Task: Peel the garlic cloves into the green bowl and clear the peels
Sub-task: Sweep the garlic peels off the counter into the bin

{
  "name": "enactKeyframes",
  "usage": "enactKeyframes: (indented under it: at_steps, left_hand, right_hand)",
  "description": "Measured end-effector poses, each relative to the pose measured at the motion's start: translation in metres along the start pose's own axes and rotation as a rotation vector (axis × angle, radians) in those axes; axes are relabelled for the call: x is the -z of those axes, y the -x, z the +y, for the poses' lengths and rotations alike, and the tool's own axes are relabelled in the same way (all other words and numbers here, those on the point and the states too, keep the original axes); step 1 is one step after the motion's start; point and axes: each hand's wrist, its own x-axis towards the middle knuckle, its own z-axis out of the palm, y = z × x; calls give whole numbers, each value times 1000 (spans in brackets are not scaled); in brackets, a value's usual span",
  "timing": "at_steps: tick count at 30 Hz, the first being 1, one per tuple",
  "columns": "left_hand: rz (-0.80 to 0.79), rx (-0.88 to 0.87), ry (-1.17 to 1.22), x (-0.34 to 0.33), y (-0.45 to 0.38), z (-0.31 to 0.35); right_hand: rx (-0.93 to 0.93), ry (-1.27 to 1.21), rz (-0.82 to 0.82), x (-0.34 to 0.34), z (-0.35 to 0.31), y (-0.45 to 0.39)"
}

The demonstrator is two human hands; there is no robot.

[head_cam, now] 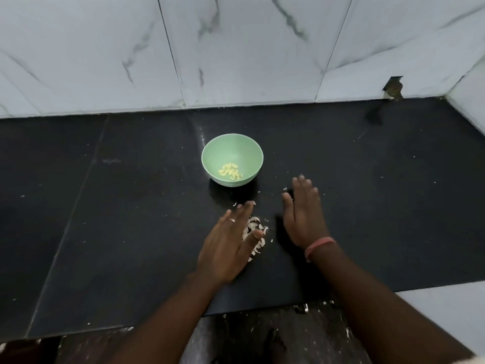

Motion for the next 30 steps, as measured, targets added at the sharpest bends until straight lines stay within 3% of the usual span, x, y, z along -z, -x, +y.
enactKeyframes:
  at_steps: [2,5,7,10,14,18,20,23,27,30]
  left_hand:
    - [33,-13,162,-4,0,9]
    - [304,133,353,-4,-2,4]
    - [424,261,293,-1,-7,-8]
    - [237,261,186,6,-12,-18]
    - [88,105,121,8,-14,-19]
    - [-101,-103,150,8,2,-8]
    - [-8,-58,241,12,3,-8]
    - [145,0,151,20,-12,-21]
    - [-53,-25,-28,16,-25,-26]
    - [-116,-87,105,7,-15,-14]
  right_hand:
    - [-94,151,-124,1,5,-24]
    - [95,247,-216,-10,-12,-28]
    - [247,231,-258,-20,-27,-11]
    - [467,129,-335,-24,-46,18]
    - [440,-210,-317,-5,-49,53]
    - [164,-241,17,3,-30,88]
    - [-91,-89,164,4,-19,92]
    - [-356,104,120,0,-21,83]
    - [-232,238,-5,-13,-31,67]
    - [-47,204,-107,-13,-33,58]
